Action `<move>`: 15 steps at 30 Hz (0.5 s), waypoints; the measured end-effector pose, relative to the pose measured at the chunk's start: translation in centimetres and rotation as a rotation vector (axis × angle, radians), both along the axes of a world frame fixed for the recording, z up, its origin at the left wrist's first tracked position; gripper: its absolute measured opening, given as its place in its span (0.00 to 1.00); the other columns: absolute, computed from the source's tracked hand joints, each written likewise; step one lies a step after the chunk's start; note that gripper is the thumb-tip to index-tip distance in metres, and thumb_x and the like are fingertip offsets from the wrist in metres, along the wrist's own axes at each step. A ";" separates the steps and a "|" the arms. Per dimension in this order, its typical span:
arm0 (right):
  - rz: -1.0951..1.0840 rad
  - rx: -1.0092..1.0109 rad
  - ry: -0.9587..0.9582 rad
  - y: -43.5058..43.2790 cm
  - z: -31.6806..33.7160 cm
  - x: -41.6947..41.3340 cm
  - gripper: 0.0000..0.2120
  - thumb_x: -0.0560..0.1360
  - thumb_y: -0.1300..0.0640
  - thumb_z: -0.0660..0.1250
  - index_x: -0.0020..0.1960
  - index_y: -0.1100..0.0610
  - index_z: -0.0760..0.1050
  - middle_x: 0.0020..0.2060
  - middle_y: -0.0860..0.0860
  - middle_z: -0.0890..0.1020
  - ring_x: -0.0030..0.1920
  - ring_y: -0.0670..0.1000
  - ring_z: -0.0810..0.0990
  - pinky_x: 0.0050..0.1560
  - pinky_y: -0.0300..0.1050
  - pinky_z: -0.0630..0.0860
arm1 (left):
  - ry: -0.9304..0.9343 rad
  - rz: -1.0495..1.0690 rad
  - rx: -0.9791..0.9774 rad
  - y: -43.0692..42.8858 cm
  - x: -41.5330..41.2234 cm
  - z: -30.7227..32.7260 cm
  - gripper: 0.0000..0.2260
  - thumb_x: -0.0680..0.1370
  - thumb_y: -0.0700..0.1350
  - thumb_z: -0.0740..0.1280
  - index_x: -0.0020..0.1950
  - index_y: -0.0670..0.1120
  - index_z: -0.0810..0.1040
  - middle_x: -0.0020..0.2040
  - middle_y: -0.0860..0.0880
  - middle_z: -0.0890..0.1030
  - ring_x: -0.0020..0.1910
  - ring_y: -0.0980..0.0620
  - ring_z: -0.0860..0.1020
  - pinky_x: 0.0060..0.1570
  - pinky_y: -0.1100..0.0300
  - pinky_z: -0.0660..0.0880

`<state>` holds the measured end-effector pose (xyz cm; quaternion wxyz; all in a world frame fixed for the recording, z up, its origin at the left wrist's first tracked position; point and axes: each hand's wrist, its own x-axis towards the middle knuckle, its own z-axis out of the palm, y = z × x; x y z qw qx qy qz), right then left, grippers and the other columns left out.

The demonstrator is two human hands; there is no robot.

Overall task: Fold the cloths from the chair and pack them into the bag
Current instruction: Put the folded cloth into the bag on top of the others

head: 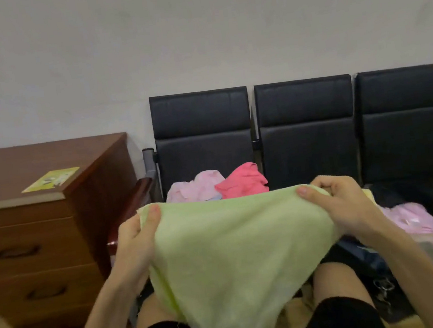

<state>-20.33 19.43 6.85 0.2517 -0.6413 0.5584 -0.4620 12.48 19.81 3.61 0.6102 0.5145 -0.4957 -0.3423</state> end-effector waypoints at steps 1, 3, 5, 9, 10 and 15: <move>-0.020 0.013 -0.058 0.2 -0.7 0.4 0.15 0.76 0.51 0.70 0.40 0.63 0.80 0.36 0.59 0.82 0.34 0.46 0.78 0.37 0.41 0.73 | 0.055 0.039 0.043 0.1 -0.2 -0.7 0.14 0.82 0.50 0.62 0.50 0.44 0.83 0.47 0.42 0.86 0.51 0.40 0.83 0.52 0.44 0.79; -0.053 0.044 -0.161 0.6 -1.9 1.2 0.19 0.76 0.50 0.70 0.41 0.67 0.78 0.38 0.66 0.80 0.35 0.51 0.76 0.38 0.46 0.71 | 0.143 0.091 0.118 0.0 -0.7 -1.7 0.13 0.82 0.51 0.64 0.49 0.44 0.83 0.46 0.42 0.85 0.51 0.39 0.82 0.53 0.43 0.78; -0.080 0.083 -0.227 0.7 -2.7 2.0 0.21 0.77 0.49 0.69 0.43 0.70 0.77 0.39 0.68 0.79 0.35 0.53 0.75 0.38 0.47 0.70 | 0.190 0.100 0.132 -0.1 -1.1 -2.1 0.14 0.81 0.50 0.65 0.46 0.42 0.84 0.42 0.43 0.85 0.48 0.41 0.82 0.48 0.47 0.78; -0.105 0.136 -0.403 0.5 -2.2 2.6 0.22 0.77 0.50 0.69 0.47 0.73 0.75 0.35 0.65 0.77 0.37 0.55 0.74 0.40 0.50 0.69 | 0.186 0.085 0.116 -0.8 -1.3 -1.3 0.18 0.81 0.51 0.66 0.48 0.36 0.82 0.46 0.35 0.83 0.46 0.41 0.81 0.48 0.48 0.77; -0.111 0.134 -0.439 0.6 -1.8 2.8 0.22 0.77 0.51 0.69 0.47 0.73 0.75 0.35 0.63 0.76 0.38 0.55 0.74 0.41 0.50 0.69 | 0.178 0.082 0.092 -0.9 -1.4 -1.0 0.21 0.80 0.53 0.67 0.49 0.33 0.80 0.48 0.31 0.81 0.46 0.39 0.81 0.49 0.45 0.77; -0.036 0.219 -0.573 1.7 -2.0 4.6 0.23 0.78 0.52 0.67 0.47 0.75 0.73 0.37 0.60 0.74 0.40 0.55 0.71 0.43 0.51 0.66 | 0.138 0.071 0.009 -0.7 -2.9 -0.9 0.36 0.70 0.64 0.68 0.46 0.27 0.74 0.37 0.30 0.75 0.38 0.44 0.73 0.42 0.50 0.71</move>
